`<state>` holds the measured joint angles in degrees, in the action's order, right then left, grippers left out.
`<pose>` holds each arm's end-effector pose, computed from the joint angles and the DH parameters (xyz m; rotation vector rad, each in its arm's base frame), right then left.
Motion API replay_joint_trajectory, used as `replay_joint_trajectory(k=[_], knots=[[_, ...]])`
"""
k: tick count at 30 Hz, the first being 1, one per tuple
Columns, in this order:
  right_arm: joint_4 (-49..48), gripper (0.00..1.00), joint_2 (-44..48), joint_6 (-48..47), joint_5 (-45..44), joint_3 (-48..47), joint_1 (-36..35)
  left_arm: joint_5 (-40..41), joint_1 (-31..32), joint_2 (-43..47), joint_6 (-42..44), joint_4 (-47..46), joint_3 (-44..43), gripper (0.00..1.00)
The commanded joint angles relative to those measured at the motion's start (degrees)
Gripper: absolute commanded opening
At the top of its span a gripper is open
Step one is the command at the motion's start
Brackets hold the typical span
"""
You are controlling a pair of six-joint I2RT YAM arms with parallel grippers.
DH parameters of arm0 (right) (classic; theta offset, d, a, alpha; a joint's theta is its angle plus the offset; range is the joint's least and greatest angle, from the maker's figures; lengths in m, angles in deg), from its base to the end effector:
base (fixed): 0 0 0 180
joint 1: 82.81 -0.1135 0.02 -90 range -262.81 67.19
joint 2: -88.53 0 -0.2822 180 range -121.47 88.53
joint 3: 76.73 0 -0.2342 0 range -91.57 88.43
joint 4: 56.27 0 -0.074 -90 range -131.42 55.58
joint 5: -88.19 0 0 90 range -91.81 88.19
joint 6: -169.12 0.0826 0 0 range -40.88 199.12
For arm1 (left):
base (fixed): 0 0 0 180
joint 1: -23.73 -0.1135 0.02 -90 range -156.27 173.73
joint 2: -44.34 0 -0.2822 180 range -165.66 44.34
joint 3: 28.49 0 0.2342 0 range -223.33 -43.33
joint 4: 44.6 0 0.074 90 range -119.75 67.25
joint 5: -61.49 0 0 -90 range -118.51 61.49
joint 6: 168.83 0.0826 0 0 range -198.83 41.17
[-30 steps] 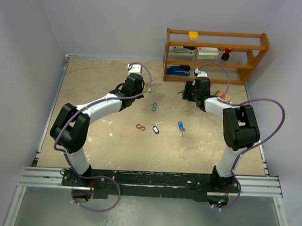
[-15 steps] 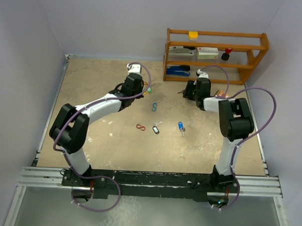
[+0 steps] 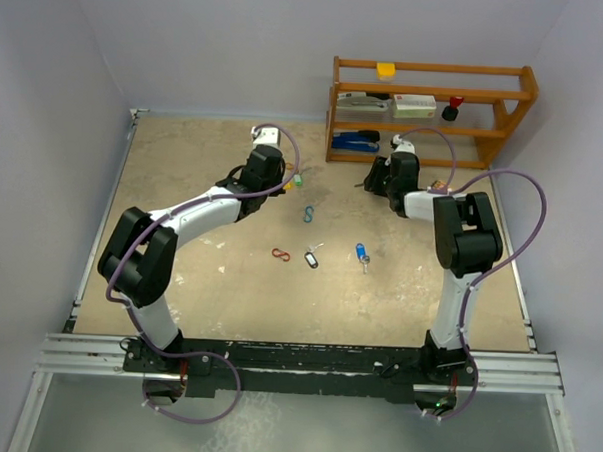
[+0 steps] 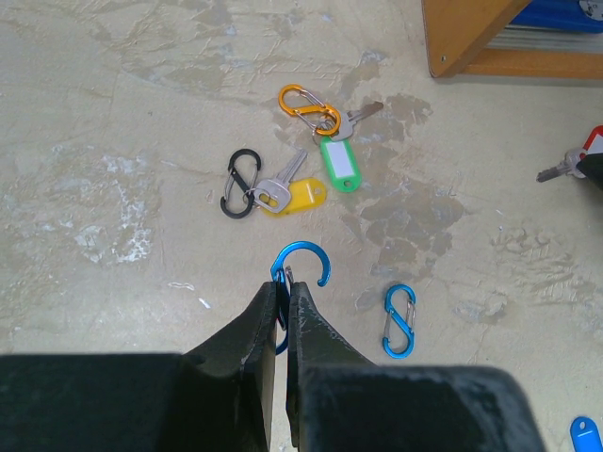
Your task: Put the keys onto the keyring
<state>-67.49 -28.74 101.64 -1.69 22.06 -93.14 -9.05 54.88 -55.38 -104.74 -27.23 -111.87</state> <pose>0.4729 0.0864 0.1607 0.2135 2.0122 0.3677 0.3726 -0.1930 0.2415 -0.0974 2.1273 -0.2224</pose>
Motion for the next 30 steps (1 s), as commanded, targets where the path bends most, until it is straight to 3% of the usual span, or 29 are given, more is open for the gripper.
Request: replay_joint_trajectory(k=[1,7,18,25,30], knots=[[-0.72,0.44,-0.77,0.76,1.34,-2.08,0.40,-0.39,-0.39,2.09,0.22,-2.26,0.04,0.00],[-0.66,0.34,-0.85,0.86,0.78,-1.75,0.40,-0.39,-0.40,1.98,0.18,-2.41,0.19,0.00],[-4.20,0.01,1.04,-0.33,-1.00,0.71,0.40,-0.56,-0.56,2.29,-0.06,-2.79,0.86,0.00],[-10.75,0.00,5.86,-3.77,-0.98,5.23,0.40,-1.28,-0.57,1.97,-0.50,-3.11,0.86,0.00],[-12.16,0.00,10.72,-4.74,8.09,8.18,0.31,-3.01,-0.57,1.36,-0.98,-4.04,0.24,0.00]])
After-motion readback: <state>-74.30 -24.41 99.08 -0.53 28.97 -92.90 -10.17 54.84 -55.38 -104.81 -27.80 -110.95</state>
